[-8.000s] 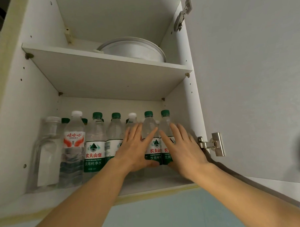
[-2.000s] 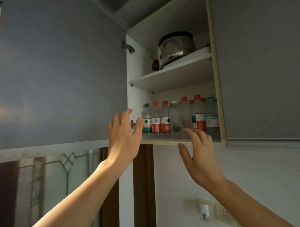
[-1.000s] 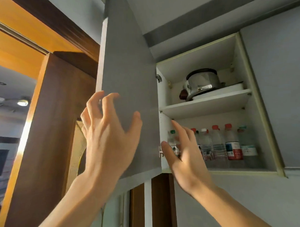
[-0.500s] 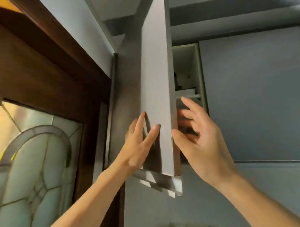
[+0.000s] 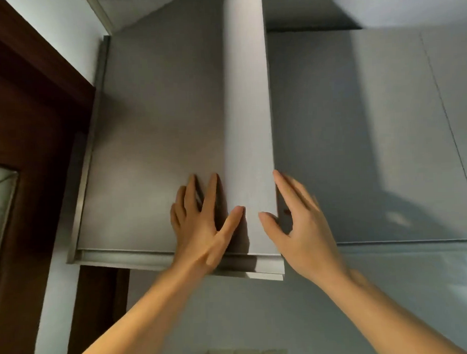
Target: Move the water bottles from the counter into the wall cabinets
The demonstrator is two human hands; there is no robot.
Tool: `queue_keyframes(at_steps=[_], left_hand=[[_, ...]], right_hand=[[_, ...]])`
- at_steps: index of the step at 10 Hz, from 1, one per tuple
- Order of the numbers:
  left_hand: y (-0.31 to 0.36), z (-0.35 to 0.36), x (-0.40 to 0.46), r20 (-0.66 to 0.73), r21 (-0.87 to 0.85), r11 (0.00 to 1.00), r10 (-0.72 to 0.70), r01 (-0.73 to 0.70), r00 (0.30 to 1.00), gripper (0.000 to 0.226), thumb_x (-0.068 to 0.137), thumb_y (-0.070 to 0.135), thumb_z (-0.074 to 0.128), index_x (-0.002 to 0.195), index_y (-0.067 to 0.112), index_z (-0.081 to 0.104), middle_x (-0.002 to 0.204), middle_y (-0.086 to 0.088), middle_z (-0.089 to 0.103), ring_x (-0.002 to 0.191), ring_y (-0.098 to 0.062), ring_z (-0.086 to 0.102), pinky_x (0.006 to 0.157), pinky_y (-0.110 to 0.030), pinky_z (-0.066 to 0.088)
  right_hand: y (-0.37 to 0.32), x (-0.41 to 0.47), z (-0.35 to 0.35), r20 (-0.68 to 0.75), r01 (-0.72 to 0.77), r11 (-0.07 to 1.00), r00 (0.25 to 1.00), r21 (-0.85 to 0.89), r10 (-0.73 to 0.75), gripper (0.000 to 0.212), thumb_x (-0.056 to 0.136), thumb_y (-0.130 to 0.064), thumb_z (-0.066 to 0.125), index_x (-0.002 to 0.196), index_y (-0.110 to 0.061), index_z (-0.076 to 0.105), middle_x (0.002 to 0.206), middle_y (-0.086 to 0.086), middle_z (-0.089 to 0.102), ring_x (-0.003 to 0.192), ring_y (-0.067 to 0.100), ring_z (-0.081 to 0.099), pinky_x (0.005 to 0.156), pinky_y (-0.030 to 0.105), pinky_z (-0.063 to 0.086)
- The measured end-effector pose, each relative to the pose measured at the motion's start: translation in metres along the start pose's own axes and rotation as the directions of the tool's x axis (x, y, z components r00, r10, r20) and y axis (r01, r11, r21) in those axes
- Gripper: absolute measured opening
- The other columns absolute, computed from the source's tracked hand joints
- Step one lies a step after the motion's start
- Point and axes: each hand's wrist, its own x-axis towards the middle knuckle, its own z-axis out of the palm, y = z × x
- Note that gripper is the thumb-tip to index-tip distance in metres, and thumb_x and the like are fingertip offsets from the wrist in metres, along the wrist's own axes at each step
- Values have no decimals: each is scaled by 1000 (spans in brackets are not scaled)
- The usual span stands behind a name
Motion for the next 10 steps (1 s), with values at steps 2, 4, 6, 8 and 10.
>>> queue_keyframes(at_steps=[2,4,6,8,10], left_hand=[[-13,52,16,-78,97,995,24,-17,997,72,95,65,45,158,42,17,168,5,-1,153,-22,-1,124,-51,10],[-26,99,29,-74,272,962,30,-9,997,63,98,51,51,155,30,34,167,-3,13,151,-31,11,120,-48,14],[-48,105,32,1,408,911,69,-63,998,69,93,50,63,154,33,36,166,0,17,146,-31,21,117,-47,18],[-33,81,41,152,256,966,-72,31,986,70,85,50,73,147,31,46,157,1,29,142,-29,26,114,-41,28],[-6,33,27,203,-242,929,-234,280,951,53,88,37,75,134,18,56,121,-4,63,107,-21,62,96,-32,49]], right_hand=[[73,11,27,17,69,981,998,-183,-66,66,98,-30,61,156,-12,35,164,-2,29,148,20,26,119,34,29],[125,12,56,110,132,956,988,-262,-106,56,95,-34,56,144,-7,53,160,0,38,152,25,26,120,49,25],[160,8,71,251,214,883,961,-418,-114,70,96,-37,64,155,-13,36,167,-2,20,156,27,9,125,52,9],[142,15,55,369,161,877,929,-453,20,64,99,-42,57,155,-18,35,169,-4,7,156,23,1,125,49,5],[66,11,10,222,-176,984,961,22,167,20,97,-29,64,101,-13,76,102,1,76,96,20,69,86,32,49]])
